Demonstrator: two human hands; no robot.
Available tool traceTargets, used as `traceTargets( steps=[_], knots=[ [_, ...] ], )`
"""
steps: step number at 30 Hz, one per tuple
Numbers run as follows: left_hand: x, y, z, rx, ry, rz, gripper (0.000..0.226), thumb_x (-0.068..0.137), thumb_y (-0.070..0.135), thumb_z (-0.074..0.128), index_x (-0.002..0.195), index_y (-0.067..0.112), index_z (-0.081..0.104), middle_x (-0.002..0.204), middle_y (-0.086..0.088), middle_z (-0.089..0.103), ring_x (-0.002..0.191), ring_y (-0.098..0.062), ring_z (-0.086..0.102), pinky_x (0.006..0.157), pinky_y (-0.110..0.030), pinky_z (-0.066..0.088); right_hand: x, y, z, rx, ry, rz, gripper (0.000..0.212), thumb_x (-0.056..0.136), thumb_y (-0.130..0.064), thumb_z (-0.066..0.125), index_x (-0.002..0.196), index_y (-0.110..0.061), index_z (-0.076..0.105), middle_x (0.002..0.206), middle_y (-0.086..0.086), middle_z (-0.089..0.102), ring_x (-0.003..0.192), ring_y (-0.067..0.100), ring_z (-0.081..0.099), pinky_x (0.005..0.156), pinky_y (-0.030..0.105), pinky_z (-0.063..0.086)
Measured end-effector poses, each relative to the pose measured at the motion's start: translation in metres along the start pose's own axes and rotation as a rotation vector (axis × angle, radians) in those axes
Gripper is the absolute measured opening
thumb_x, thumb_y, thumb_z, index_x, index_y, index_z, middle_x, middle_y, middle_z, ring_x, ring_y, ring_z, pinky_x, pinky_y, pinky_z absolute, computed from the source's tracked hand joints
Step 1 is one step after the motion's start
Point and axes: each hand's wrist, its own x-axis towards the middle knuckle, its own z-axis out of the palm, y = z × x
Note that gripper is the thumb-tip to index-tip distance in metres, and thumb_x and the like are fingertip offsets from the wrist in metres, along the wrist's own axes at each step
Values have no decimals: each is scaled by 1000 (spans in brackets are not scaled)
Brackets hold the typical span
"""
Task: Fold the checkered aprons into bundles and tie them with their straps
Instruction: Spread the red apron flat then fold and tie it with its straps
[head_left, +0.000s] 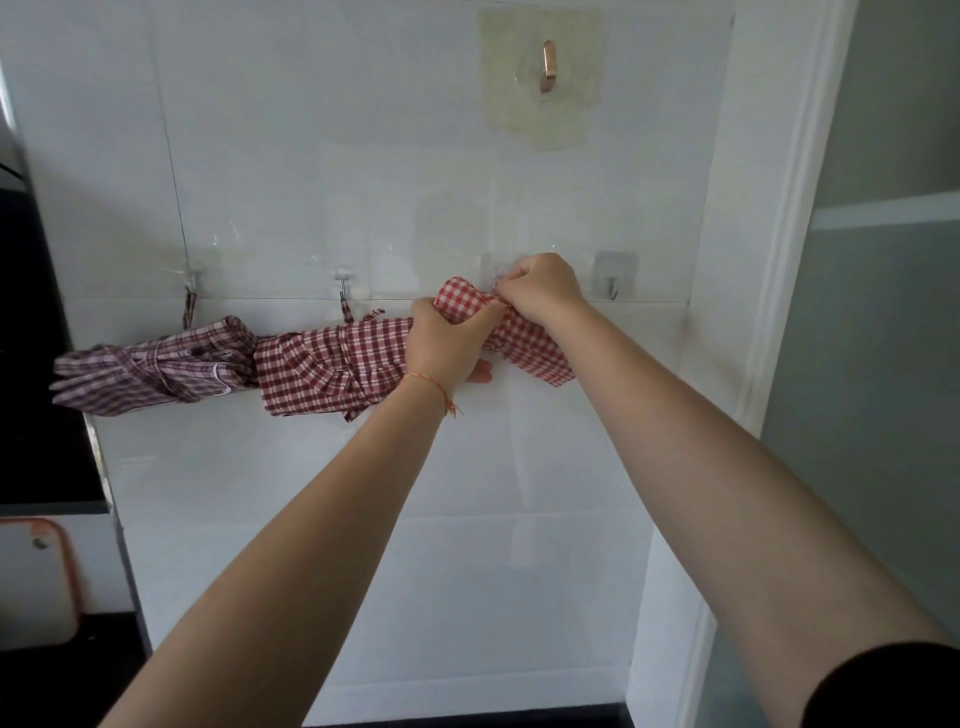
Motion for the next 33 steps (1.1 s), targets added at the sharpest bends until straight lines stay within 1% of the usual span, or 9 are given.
traceTargets(
  steps=[4,7,11,15,18,22,25,28,33],
  knots=[
    [0,-1,1,5,-4,-11,61,79,45,79,117,12,44,102,-7,64,65,-26,74,58,-42,62,-5,-4,1,-25,36,-26,9,85,-15,65,77,-16,59,83,-2,62,83,18,61,65,26,44],
    [-4,-3,2,0,-13,-34,62,81,47,78,118,11,44,101,-7,64,64,-25,73,55,-39,62,-10,-4,0,-70,87,-118,13,87,-6,60,86,-19,59,96,-5,64,92,16,59,74,25,45],
    [-9,-5,4,-8,-6,-70,57,84,47,75,115,11,42,100,-7,62,61,-25,72,53,-36,61,-13,1,-6,-206,13,-194,14,91,-8,63,94,-15,76,113,-1,72,103,17,65,85,26,48],
    [-13,-12,7,-11,21,-121,57,88,48,70,116,4,46,97,-9,65,58,-24,72,52,-34,60,-24,15,-10,-166,41,-199,24,95,-14,51,83,-3,69,91,5,71,77,25,63,73,36,51],
    [-18,-22,7,-94,22,-90,50,89,38,72,117,2,52,99,-12,67,61,-25,73,55,-34,60,-40,33,-9,-148,184,-307,28,96,-37,53,88,-16,69,87,-3,64,82,17,60,80,35,44],
    [-32,-44,9,-159,42,-3,33,92,19,69,114,-2,58,99,-16,68,59,-22,69,54,-31,58,-62,64,2,-352,241,-529,62,78,-73,59,117,-25,66,111,-3,59,108,16,51,104,38,30],
    [-35,-52,10,-172,122,-35,34,95,32,66,113,5,65,100,-7,70,60,-15,66,52,-25,55,-64,75,12,-432,451,-611,55,81,-53,70,120,-15,62,121,10,56,118,29,48,108,50,35],
    [-31,-51,11,-251,159,-164,49,90,47,68,122,11,64,107,2,66,84,-13,64,63,-26,56,-61,69,22,-457,606,-693,33,84,-33,67,107,-9,64,120,19,57,118,33,45,102,56,42],
    [-24,-39,20,-496,60,-379,58,92,46,67,133,8,52,124,-6,54,116,-25,54,76,-36,58,-46,54,32,-354,563,-600,21,87,-24,71,100,-9,68,95,14,61,90,35,58,80,47,51]
  ],
)
